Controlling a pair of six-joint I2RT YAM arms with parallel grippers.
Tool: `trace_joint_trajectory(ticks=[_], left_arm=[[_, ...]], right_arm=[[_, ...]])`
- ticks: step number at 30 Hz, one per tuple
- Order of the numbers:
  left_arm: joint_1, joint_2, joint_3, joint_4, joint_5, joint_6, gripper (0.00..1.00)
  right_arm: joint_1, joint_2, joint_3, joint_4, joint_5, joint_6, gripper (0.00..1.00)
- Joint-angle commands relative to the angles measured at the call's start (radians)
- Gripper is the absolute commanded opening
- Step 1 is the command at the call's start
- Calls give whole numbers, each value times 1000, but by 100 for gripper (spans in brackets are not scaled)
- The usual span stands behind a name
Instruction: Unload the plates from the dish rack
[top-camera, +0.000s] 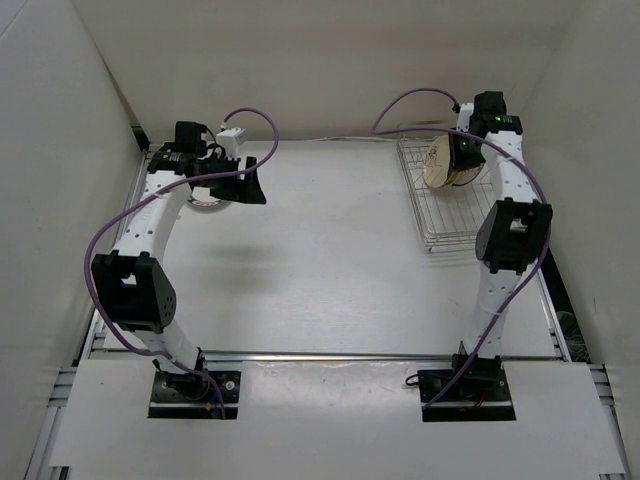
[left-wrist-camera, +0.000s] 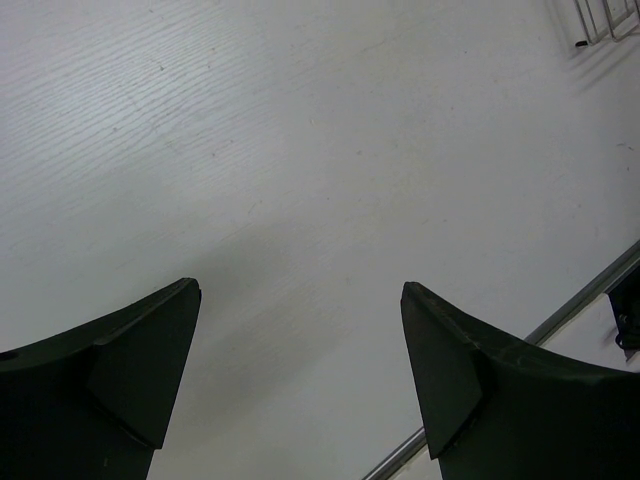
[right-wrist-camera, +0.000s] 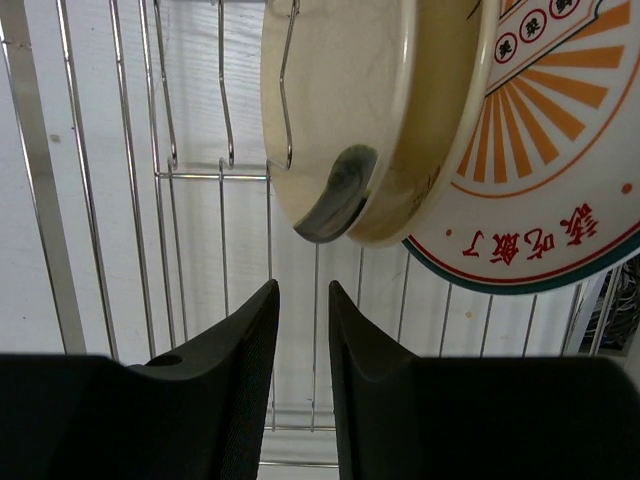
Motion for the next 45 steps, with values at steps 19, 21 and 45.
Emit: trace_joint_trajectory(ticks=[19,21,45], left_arm=[[0,1,35,7,21,-5,92],[0,1,26,7,10,-5,92],[0,38,6,7,-17,4,92]], right_arm=[[9,64,110,150,42,25,34],[9,64,89,184,42,25,34],[9,115,75,245,96,7,35]])
